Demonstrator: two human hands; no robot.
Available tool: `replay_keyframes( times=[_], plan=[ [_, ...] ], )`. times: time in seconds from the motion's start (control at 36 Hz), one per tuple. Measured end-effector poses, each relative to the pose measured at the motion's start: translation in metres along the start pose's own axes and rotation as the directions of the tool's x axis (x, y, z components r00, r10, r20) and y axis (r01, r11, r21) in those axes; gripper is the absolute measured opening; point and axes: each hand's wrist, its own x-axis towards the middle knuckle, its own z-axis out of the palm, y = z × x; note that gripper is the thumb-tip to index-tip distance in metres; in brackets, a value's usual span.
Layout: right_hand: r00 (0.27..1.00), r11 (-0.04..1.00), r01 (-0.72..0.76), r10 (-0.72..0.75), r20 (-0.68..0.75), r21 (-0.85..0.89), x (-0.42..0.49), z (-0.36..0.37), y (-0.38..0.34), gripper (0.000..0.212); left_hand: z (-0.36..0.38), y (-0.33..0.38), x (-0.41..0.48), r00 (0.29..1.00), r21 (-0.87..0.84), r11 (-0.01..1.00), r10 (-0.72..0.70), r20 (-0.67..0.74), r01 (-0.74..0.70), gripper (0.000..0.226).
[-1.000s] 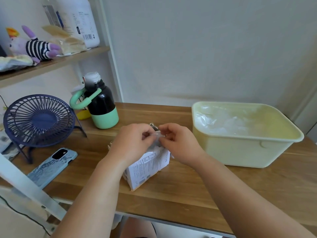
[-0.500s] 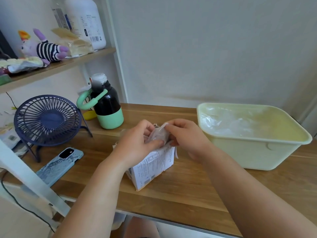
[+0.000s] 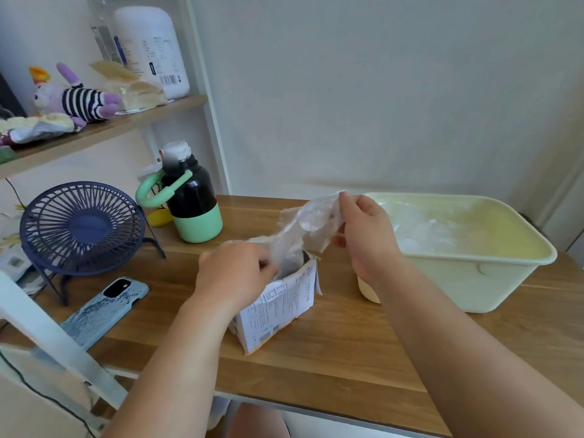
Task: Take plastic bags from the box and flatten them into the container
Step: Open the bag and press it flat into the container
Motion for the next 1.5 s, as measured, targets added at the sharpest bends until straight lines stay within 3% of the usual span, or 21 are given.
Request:
replay_keyframes(
  times=[0.14, 0.22, 0.31, 0.39, 0.47, 0.53, 0.61, 0.69, 0.75, 0.81, 0.86, 0.89, 0.94, 1.06, 1.14, 1.19, 1.36, 1.42, 1.5],
  plan=[
    [0.982, 0.996, 0.069, -0.057, -0.181, 0.058, 0.004, -0.011, -0.01, 0.032, -0.01, 0.004, -0.004, 0.996, -0.011, 0.997, -0.077, 0.053, 0.078, 0.019],
    [0.972, 0.99, 0.143, -0.139, -0.19, 0.008, 0.003, -0.02, -0.017, 0.04, -0.024, 0.02, -0.007, 0.999, -0.316, 0.949, -0.018, -0.041, 0.004, 0.03],
    [0.967, 0.971, 0.231, -0.237, -0.096, -0.069, -0.005, -0.027, -0.027, 0.036, -0.04, 0.042, -0.009, 0.993, -0.655, 0.751, 0.115, 0.003, -0.085, 0.031],
    [0.941, 0.94, 0.328, -0.316, 0.123, -0.097, -0.018, -0.036, -0.035, 0.031, -0.037, 0.062, -0.003, 0.951, -0.873, 0.487, 0.279, 0.131, -0.023, 0.073],
    [0.884, 0.91, 0.372, -0.288, 0.367, -0.181, -0.028, -0.048, -0.04, 0.028, -0.031, 0.073, 0.004, 0.922, -0.983, 0.067, 0.341, 0.184, 0.172, 0.085],
    [0.873, 0.907, 0.347, -0.219, 0.436, -0.238, -0.035, -0.059, -0.046, 0.033, -0.03, 0.085, 0.007, 0.929, -0.973, -0.077, 0.321, 0.184, 0.219, 0.074],
    [0.902, 0.926, 0.318, -0.229, 0.367, -0.204, -0.038, -0.075, -0.051, 0.023, -0.026, 0.1, 0.009, 0.956, -0.968, -0.165, 0.255, 0.145, 0.191, 0.028],
    [0.977, 0.973, 0.207, -0.2, 0.077, -0.099, -0.025, -0.092, -0.046, 0.017, -0.025, 0.112, 0.012, 0.96, -0.938, -0.269, 0.228, 0.161, 0.22, 0.022],
    [0.994, 0.986, 0.109, -0.108, 0.01, -0.129, -0.016, -0.105, -0.041, 0.041, -0.025, 0.118, 0.014, 0.959, -0.932, -0.283, 0.231, 0.162, 0.226, 0.024],
    [0.995, 0.994, -0.01, 0.02, 0.097, -0.105, -0.013, -0.117, -0.039, 0.081, -0.024, 0.125, 0.016, 0.958, -0.928, -0.296, 0.24, 0.155, 0.225, 0.025],
    [0.964, 0.989, -0.145, 0.147, 0.223, -0.025, -0.011, -0.125, -0.036, 0.108, -0.023, 0.131, 0.018, 0.954, -0.915, -0.325, 0.256, 0.156, 0.237, 0.026],
    [0.945, 0.982, -0.189, 0.173, 0.279, 0.03, -0.01, -0.129, -0.035, 0.107, -0.021, 0.133, 0.02, 0.954, -0.91, -0.335, 0.253, 0.162, 0.243, 0.026],
    [0.935, 0.969, -0.204, 0.151, 0.321, 0.137, -0.008, -0.133, -0.035, 0.08, -0.019, 0.136, 0.024, 0.953, -0.909, -0.334, 0.25, 0.172, 0.252, 0.026],
    [0.979, 0.981, -0.067, 0.03, 0.199, 0.18, -0.008, -0.139, -0.041, 0.012, -0.014, 0.13, 0.031, 0.943, -0.946, -0.237, 0.299, 0.147, 0.223, 0.029],
    [0.982, 0.981, -0.047, 0.011, 0.191, 0.19, -0.005, -0.141, -0.046, 0.016, -0.012, 0.128, 0.035, 0.918, -0.974, -0.085, 0.361, 0.164, 0.208, 0.045],
    [0.982, 0.982, -0.066, 0.032, 0.189, 0.177, -0.003, -0.142, -0.046, 0.018, -0.01, 0.13, 0.039, 0.944, -0.983, -0.043, 0.29, 0.159, 0.179, 0.046],
    [0.992, 0.979, -0.088, 0.07, 0.103, 0.183, -0.003, -0.142, -0.045, 0.015, -0.008, 0.13, 0.046, 0.983, -0.98, -0.148, 0.143, 0.113, 0.134, 0.022],
    [0.999, 0.999, -0.037, 0.037, 0.005, 0.034, -0.004, -0.141, -0.044, 0.011, -0.007, 0.129, 0.047, 0.986, -0.983, -0.134, 0.126, 0.107, 0.124, 0.019],
    [0.974, 0.882, 0.078, -0.167, -0.154, -0.465, -0.009, -0.139, -0.043, 0.052, -0.006, 0.13, 0.046, 0.99, -0.99, -0.092, 0.092, 0.103, 0.112, 0.02]
  ],
)
